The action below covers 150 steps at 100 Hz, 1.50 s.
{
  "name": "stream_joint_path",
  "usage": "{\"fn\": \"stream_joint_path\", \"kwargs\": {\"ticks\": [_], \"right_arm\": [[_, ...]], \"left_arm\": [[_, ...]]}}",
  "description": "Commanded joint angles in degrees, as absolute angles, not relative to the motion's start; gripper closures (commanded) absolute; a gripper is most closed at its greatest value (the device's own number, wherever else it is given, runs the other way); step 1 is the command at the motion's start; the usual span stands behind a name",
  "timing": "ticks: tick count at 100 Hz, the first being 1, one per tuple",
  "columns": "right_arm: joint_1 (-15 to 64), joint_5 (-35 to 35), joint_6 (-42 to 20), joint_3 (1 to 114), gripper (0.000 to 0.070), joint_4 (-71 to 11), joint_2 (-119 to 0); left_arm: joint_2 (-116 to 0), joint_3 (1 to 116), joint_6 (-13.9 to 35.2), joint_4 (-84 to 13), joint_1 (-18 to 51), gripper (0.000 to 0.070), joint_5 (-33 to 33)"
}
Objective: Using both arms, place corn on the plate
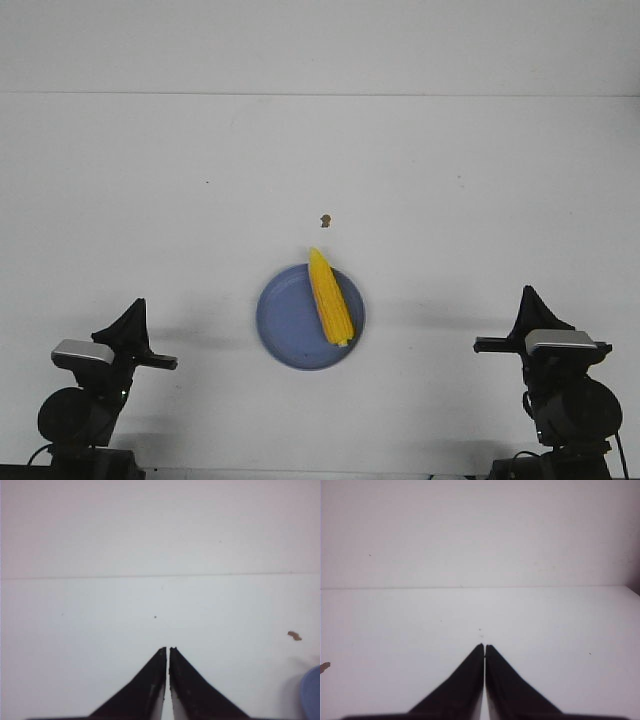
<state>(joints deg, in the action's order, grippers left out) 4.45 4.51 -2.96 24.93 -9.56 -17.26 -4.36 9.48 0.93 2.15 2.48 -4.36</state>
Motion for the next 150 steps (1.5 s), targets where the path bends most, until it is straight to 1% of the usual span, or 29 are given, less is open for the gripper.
{"fn": "stream_joint_path", "kwargs": {"ticks": [1,5,29,48,65,120,122,126,132,150], "right_arm": [[4.5,4.6,-2.5,25.5,0.0693,-9.0,-17.3],[4.5,4.6,-2.5,25.5,0.0693,-9.0,-17.3],[4.5,4.5,-2.5,25.5,0.0693,-9.0,-17.3],[4.5,4.6,-2.5,25.5,0.0693,-9.0,-17.3],[4.5,4.6,-2.5,25.5,0.0693,-9.0,-17.3],[4.5,4.5,-2.5,25.5,0.0693,-9.0,-17.3],[4.5,4.6,-2.0,25.5,0.0693,-9.0,-17.3],[4.5,5.1,1.4,25.4,0.0693,-9.0,-17.2],[4.4,5.0,3.1,25.1,0.0693,-9.3,-16.0],[3.0,3.9,3.0,22.5,0.0693,-8.3,-10.7]], "left_arm": [[-1.3,7.5,0.4,3.1,2.2,0.0688,-4.2],[0.2,6.0,0.5,3.4,2.0,0.0687,-4.2],[-0.2,0.8,1.9,9.6,1.7,0.0688,-4.2],[-0.2,0.8,1.6,9.5,0.7,0.0688,-4.2],[-0.2,0.9,3.8,9.7,0.7,0.0688,-4.3],[-0.2,0.9,3.7,9.1,0.7,0.0688,-4.3],[-0.2,0.9,3.7,9.1,0.7,0.0688,-4.3],[-0.2,0.9,3.7,9.1,0.7,0.0687,-4.3],[-0.2,0.9,3.7,9.1,0.7,0.0688,-4.3],[-0.2,0.9,3.7,9.1,0.7,0.0688,-4.3]]}}
